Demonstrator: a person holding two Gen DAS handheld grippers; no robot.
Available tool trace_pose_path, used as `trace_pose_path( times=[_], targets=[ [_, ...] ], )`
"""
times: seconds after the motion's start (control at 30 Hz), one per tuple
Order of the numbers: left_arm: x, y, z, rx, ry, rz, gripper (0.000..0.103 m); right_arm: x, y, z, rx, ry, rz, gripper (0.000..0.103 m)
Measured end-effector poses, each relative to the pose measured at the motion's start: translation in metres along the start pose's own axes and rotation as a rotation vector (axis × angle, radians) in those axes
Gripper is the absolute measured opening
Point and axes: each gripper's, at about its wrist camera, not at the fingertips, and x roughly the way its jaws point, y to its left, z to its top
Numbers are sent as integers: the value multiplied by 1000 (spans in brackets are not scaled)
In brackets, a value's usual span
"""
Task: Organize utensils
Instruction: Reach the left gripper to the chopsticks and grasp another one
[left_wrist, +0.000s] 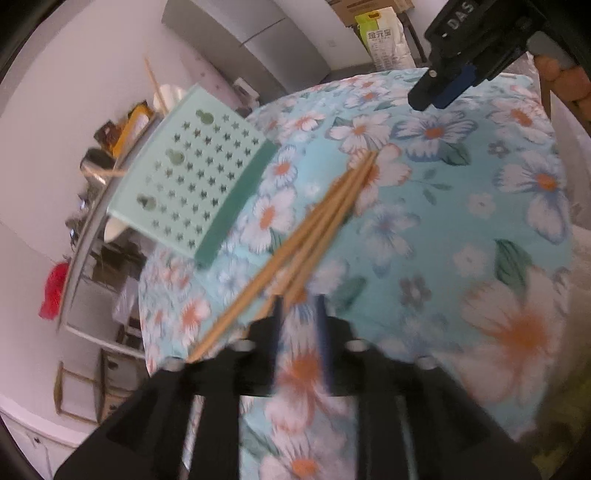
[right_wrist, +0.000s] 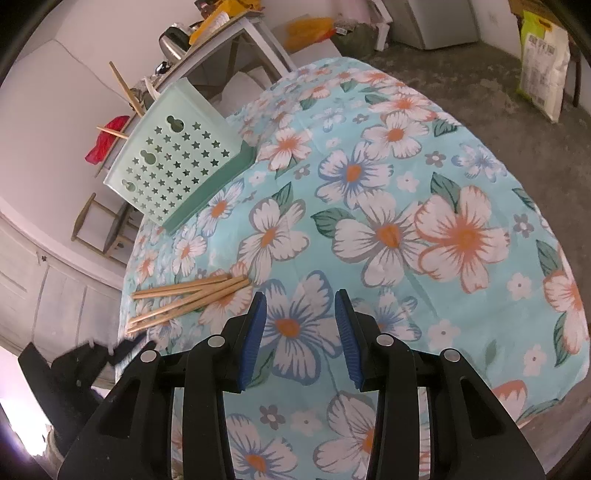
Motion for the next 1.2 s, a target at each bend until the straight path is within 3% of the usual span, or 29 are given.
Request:
trace_pose_path(
  times=[0.2,0.3,0.47,0.67,0.77,0.87,0.93,1.2],
  targets=[
    [28,-12,9,129,-22,40,28,-4,-2,-1,11,-4,1,38],
    [30,-15,13,170,-34,50,13,-4,-5,-1,22,-5,0,38],
    [16,-24,11,264,-38,79,11,-4,-10,0,32,-5,7,38],
    [-4,-21,3,230,40,-17,14,-2,-14,3,38,-6,12,38],
    [-7,-18,5,224,41,-37,18,1,-17,4,45,-5,13,38],
    [-14,-16,12,203,13,-80,30,0,-19,6,51,-9,12,38],
    [-16,-15,21,179,-7,-130,32,0,-22,7,57,-11,11,38],
    [3,-38,56,214,-57,-194,33,2,-28,7,74,-10,11,38]
  ],
)
